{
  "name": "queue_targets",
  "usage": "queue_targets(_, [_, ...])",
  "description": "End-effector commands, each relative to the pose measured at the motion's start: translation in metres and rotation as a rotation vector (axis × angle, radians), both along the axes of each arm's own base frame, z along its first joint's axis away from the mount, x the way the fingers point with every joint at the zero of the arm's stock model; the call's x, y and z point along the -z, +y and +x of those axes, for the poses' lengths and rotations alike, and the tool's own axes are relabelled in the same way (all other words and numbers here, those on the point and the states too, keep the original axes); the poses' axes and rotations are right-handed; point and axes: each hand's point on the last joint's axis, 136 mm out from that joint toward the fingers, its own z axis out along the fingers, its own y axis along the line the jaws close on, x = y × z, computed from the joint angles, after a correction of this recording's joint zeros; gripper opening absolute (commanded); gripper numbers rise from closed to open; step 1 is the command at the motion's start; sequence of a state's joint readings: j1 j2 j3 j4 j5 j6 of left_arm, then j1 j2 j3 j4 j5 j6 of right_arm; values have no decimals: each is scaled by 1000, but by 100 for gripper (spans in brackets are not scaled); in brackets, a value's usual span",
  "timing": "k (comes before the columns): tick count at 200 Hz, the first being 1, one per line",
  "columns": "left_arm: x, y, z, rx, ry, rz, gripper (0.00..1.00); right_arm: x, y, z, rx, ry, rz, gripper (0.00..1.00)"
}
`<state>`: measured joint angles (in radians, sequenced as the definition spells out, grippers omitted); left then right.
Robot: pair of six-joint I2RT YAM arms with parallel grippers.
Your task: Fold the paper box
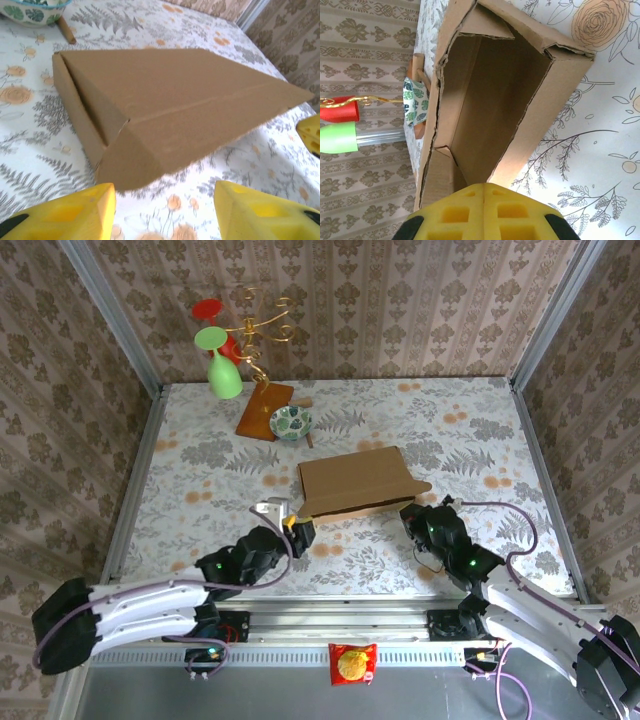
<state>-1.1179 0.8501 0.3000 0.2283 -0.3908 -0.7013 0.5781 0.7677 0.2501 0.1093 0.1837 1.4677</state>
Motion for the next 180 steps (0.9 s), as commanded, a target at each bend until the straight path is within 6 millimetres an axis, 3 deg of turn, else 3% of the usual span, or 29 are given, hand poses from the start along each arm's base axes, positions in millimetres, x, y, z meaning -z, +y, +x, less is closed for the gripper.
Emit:
queue_targets(1, [8, 14, -16, 13, 115, 51, 50, -1, 0, -1, -16, 6, -30, 10])
queue_targets(28, [-16, 24, -13, -29, 87, -2, 44, -19, 12, -4, -66, -4, -4, 38])
queue_targets(51, [-33, 31, -6, -66, 59, -12, 39, -31, 24, -6, -83, -22, 44, 48])
queue_targets(65, [-35, 35, 0, -89, 83, -20, 24, -36, 28, -3, -84, -31, 63, 52])
queue_targets(74, [-30, 43, 6, -141, 165, -42, 19, -38, 31, -1, -87, -29, 67, 53])
queue_targets(87, [-24, 52, 17, -178, 278, -86, 19, -38, 34, 3, -87, -24, 61, 53])
queue_targets(103, [-27, 56, 32, -184, 316, -140, 23, -35, 37, 9, -78, -12, 55, 52])
queue_targets(114, [-34, 59, 40, -186, 297, -138, 31, -30, 37, 14, -66, 1, 45, 50])
queue_targets(133, [-38, 59, 52, -190, 273, -94, 42, -16, 32, 22, -39, 34, 31, 43])
queue_targets(156, [-32, 49, 67, -181, 297, -65, 44, 2, 30, 28, -35, 84, 22, 34])
queue_targets(180, [-9, 42, 83, -217, 399, 13, 48, 33, 25, 19, -39, 181, -45, 34])
